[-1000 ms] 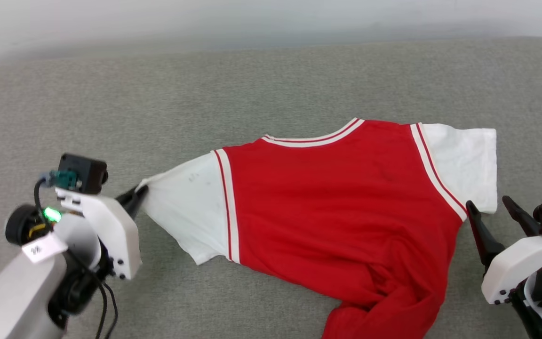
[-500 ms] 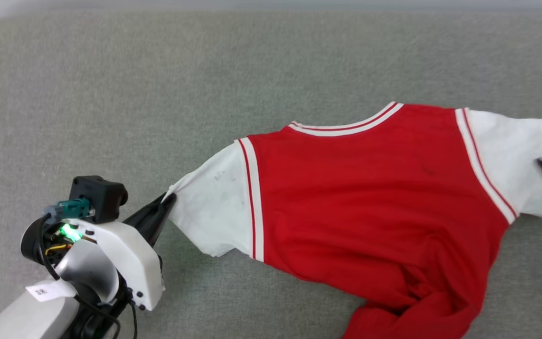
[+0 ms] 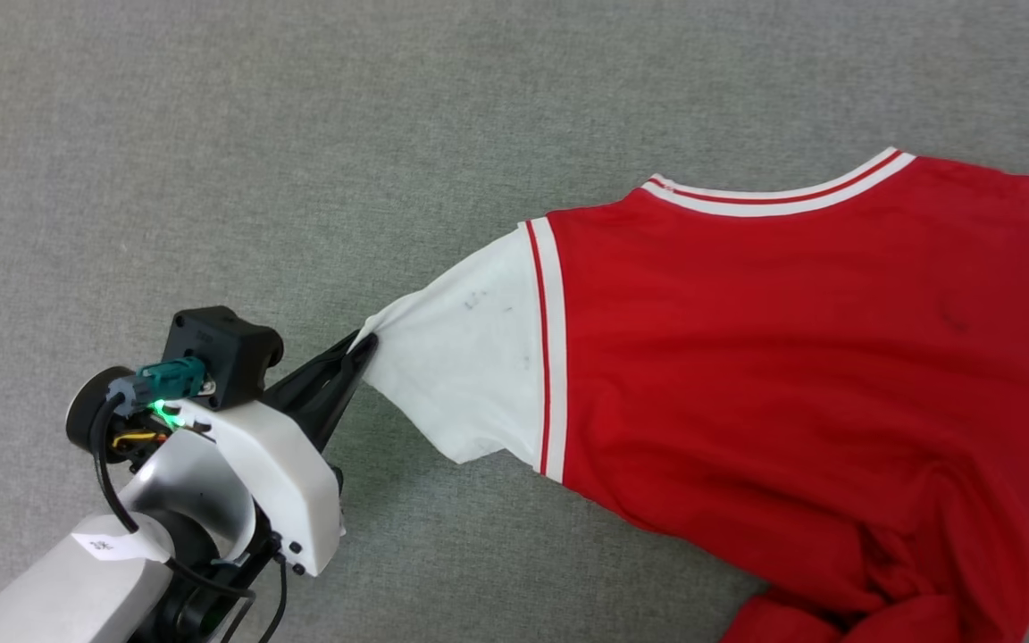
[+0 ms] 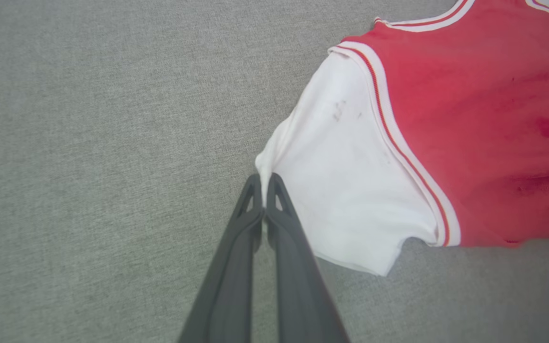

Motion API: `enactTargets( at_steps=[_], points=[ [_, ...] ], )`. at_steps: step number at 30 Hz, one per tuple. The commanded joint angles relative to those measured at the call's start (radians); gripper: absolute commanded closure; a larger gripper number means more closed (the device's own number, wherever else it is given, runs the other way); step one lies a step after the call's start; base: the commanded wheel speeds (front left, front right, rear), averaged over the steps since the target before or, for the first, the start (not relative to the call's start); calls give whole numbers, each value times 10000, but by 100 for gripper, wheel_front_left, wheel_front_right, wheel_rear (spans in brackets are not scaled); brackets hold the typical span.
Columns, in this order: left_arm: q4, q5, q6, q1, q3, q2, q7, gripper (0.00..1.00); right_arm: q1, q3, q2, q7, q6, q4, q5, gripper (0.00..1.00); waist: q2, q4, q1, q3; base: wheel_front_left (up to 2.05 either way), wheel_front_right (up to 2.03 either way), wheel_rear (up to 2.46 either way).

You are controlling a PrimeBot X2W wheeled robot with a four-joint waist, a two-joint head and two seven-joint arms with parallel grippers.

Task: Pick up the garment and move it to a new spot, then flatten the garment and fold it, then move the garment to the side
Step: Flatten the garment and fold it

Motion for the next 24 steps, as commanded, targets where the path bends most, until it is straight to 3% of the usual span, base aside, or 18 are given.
enactTargets(
  at_steps=[1, 10, 12, 17, 24],
  points=[
    [-45, 92, -42, -175, -17, -88, 21, 100, -153, -49, 42, 10, -11, 176, -20, 0, -1, 163, -1, 179, 0, 0, 0],
    [18, 191, -55, -351, -108, -135, -5, 100, 544, 105, 649, -246, 8, 844, 380, 0, -1, 257, -1, 390, 0, 0, 0],
    [56, 209, -41, -368, -104, -147, -25, 100, 809, 294, 749, -151, 8, 949, 563, 100, -1, 247, -1, 402, 0, 0, 0],
    [257, 164, -42, -346, -85, -146, -76, 100, 1105, 343, 659, -629, 6, 1010, 809, 100, -1, 153, -1, 152, 0, 0, 0],
    [551, 185, 9, -176, 41, -110, -392, 100, 698, 112, 990, -2286, 5, 783, 1298, 100, -1, -149, -1, -716, 0, 0, 0]
  ],
)
